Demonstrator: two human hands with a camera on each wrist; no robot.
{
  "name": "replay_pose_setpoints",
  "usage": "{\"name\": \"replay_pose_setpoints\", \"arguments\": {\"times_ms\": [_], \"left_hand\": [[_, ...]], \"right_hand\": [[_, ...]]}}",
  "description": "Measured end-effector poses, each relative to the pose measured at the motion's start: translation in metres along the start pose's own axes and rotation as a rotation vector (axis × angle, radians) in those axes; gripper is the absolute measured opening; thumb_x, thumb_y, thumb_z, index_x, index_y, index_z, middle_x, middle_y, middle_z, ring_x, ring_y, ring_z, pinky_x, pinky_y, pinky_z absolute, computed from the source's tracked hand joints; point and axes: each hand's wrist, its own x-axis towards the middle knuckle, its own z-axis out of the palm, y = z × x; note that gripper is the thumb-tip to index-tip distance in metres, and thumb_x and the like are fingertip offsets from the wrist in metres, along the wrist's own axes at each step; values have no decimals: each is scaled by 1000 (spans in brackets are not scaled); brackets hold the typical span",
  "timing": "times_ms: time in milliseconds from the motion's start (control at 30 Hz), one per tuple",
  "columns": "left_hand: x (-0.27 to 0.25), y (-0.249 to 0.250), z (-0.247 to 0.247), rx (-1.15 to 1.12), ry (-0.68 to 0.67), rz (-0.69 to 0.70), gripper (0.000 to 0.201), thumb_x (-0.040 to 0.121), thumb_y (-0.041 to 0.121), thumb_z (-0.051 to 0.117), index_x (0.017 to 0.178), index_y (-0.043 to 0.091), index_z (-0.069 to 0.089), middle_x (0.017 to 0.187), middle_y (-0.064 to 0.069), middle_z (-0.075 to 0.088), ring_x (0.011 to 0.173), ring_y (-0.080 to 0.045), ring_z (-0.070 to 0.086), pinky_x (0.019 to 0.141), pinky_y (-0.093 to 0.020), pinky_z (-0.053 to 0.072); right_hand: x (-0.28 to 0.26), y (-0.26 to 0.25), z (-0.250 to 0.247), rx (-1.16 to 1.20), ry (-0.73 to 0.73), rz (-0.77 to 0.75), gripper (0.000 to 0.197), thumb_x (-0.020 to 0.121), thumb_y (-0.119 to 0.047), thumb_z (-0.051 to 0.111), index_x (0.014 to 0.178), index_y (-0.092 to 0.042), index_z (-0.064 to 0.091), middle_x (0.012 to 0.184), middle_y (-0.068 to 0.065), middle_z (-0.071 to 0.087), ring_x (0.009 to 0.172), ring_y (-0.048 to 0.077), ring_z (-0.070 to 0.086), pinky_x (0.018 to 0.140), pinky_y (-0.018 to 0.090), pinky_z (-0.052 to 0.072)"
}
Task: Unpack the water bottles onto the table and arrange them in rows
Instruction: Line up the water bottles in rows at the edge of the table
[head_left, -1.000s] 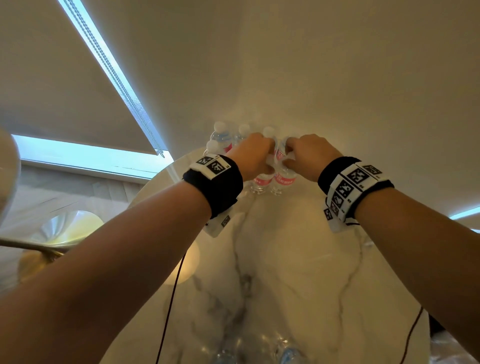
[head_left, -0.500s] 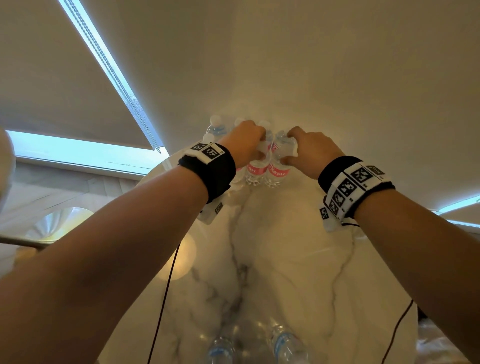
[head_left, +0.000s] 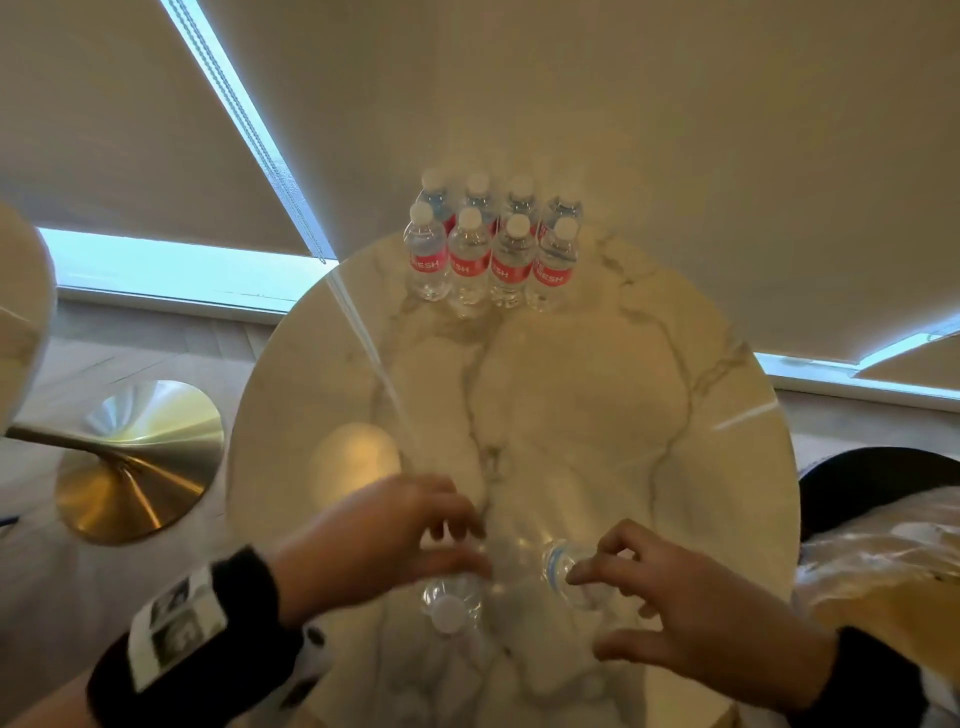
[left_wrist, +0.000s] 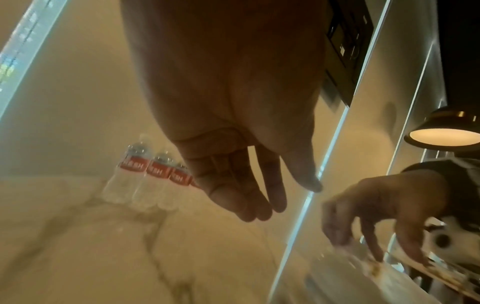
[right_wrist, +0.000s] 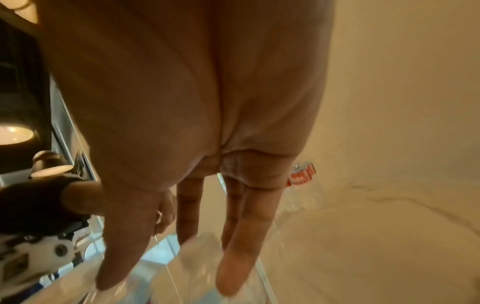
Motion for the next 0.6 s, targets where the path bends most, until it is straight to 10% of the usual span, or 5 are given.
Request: {"name": "replay_pose_setpoints", "arguments": {"times_ms": [133,333,467,600], "left_hand": [[-30,4,49,75,-166,-38,56,76,68,61,127,48,49,127,19,40,108,-1,54,89,-19,49],[5,17,53,33,-58,7,30,95,38,62,123,31,54,128,9,41,90,-1,47,87,-16,44],[79,33,29,64,26,45,34,94,30,65,127,21,60,130,-1,47,99,-14,56,86,-15,40],[172,31,2,54,163,103,35,85,20,77,116,10,68,117,-15,55,97,-33,62,90,-43,54]], "right_hand": [[1,-2,34,-77,155,36,33,89,-53,39,119,-42,45,110,-11,38,81,4,48,71,16,37],[13,7,7,15,346,184,20,94,-28,56,114,-30,58,104,-5,47,76,8,49,63,6,37],[32,39,-38,-54,505,329,23,87,-28,66,109,-28,59,99,-1,50,82,29,63,70,36,50],[76,87,-106,-48,591,400,25,84,-22,69,108,-21,62,99,11,54,85,38,61,70,34,40]]}}
